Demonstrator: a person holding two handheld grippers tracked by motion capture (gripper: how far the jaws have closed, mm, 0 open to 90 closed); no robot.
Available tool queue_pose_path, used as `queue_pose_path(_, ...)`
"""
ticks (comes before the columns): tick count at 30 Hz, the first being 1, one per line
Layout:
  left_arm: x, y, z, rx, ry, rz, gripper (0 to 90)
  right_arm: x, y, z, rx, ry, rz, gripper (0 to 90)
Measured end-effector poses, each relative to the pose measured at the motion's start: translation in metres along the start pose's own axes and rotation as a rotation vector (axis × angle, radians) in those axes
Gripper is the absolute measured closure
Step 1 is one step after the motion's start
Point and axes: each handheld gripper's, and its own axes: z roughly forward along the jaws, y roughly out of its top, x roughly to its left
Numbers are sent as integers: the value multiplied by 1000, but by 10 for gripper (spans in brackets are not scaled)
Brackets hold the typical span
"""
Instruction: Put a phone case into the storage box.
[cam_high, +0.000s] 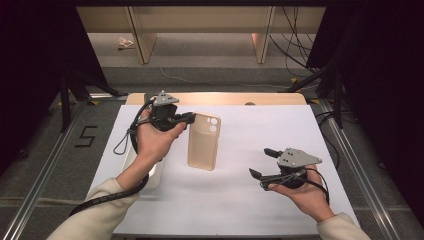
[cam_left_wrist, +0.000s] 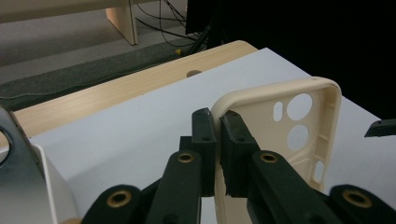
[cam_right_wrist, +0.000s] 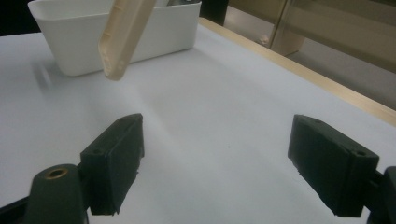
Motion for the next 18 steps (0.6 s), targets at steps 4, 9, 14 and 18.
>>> queue_pose_path(4,5,0,-5,-9,5,-2,849,-3,-3,-3,-6,-10,21,190)
queue_pose_path(9,12,1,-12,-19,14,-2,850,-7,-6,-8,-18,-30,47,191)
queue_pose_path(14,17,2,-19,-30,25,-4,850,-9,-10,-12,-21,-47,60,188)
queue_pose_path(18,20,3,-24,-36,31,-1,850,-12,-11,-15,-25,-62,68,188)
